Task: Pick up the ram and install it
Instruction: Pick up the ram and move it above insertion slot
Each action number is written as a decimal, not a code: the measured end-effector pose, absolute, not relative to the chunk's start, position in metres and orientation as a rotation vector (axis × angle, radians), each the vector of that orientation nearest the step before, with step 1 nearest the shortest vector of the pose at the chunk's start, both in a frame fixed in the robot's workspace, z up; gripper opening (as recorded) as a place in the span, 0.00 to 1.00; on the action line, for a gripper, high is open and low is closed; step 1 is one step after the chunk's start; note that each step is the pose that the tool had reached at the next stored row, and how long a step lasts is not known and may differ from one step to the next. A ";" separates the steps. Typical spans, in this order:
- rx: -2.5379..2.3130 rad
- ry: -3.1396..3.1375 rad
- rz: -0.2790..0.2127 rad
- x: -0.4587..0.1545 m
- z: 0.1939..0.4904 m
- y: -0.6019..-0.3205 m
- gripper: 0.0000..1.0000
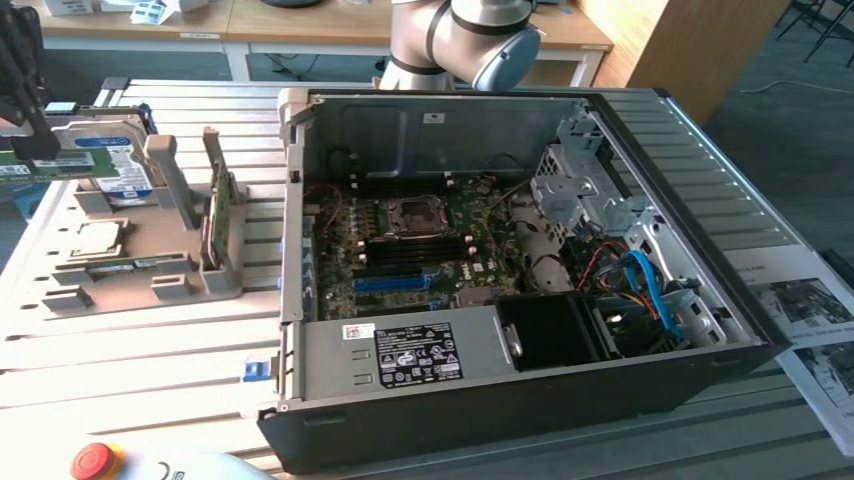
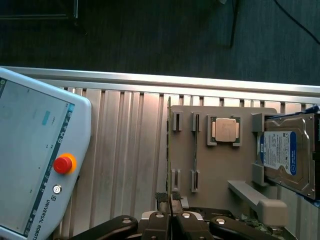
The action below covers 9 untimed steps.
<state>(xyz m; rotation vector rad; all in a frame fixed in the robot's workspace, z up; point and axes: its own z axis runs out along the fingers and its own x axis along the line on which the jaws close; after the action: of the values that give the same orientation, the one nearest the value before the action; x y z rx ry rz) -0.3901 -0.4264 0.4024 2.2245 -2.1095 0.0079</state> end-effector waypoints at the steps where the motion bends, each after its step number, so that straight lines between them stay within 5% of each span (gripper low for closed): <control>1: 2.225 -2.110 0.008 -0.390 0.403 -0.426 0.12; 9: 2.229 -2.114 0.018 -0.390 0.405 -0.426 0.12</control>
<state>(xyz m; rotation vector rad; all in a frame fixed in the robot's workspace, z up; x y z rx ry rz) -0.3900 -0.4265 0.4048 2.2288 -2.1144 0.0178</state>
